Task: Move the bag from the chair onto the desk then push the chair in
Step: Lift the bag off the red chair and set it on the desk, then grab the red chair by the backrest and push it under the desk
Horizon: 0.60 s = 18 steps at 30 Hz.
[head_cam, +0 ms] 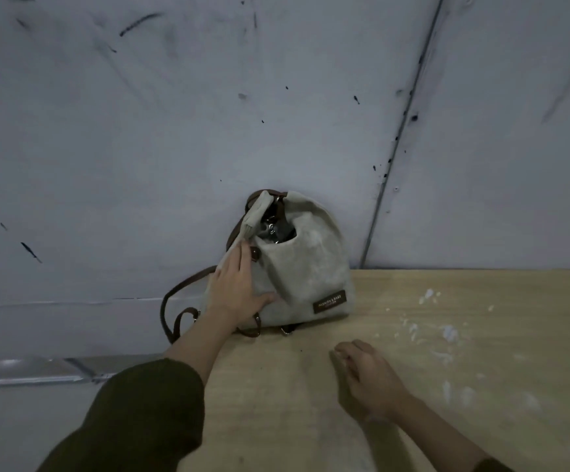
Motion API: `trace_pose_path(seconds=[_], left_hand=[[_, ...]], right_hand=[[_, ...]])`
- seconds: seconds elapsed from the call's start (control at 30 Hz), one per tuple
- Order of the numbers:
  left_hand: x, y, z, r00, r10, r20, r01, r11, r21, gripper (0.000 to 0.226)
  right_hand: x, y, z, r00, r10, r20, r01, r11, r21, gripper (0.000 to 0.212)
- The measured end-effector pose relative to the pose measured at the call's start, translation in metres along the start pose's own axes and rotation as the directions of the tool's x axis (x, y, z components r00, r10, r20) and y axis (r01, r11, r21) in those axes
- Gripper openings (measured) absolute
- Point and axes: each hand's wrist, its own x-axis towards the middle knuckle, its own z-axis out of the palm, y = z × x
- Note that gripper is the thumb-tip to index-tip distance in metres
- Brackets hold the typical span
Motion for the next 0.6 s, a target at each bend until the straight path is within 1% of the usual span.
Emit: trace_pose_path(seconds=[0.07, 0.17, 0.27, 0.37, 0.43, 0.53, 0.6], left_hand=[[-0.017, -0.004, -0.01, 1.0, 0.013, 0.024, -0.013, 1.0, -0.021, 0.105], [-0.05, -0.009, -0.023, 0.999, 0.03, 0.019, -0.028, 0.997, -0.074, 0.088], [-0.097, -0.008, -0.027, 0.992, 0.033, 0.125, -0.012, 0.986, -0.167, 0.079], [-0.151, -0.005, -0.027, 0.955, 0.101, 0.28, -0.042, 0.977, -0.208, 0.072], [-0.186, -0.005, -0.027, 0.923, 0.162, 0.349, -0.08, 0.968, -0.238, 0.071], [-0.237, -0.005, -0.029, 0.881, 0.234, 0.412, -0.126, 0.954, -0.272, 0.067], [-0.269, -0.004, -0.03, 0.859, 0.277, 0.43, -0.158, 0.943, -0.292, 0.064]], right_hand=[[-0.009, -0.007, -0.009, 0.999, 0.036, 0.026, -0.035, 0.999, -0.011, 0.032], [-0.029, -0.027, -0.021, 0.995, 0.087, 0.058, -0.087, 0.996, -0.005, 0.036], [-0.06, -0.05, -0.024, 0.994, 0.105, 0.028, -0.106, 0.994, 0.008, 0.035], [-0.099, -0.075, -0.019, 0.993, 0.119, -0.012, -0.118, 0.993, 0.014, 0.033], [-0.129, -0.092, -0.012, 0.99, 0.137, -0.041, -0.137, 0.99, 0.021, 0.032], [-0.178, -0.113, 0.002, 0.981, 0.175, -0.08, -0.172, 0.984, 0.04, 0.032], [-0.215, -0.125, 0.01, 0.971, 0.221, -0.095, -0.216, 0.975, 0.06, 0.032]])
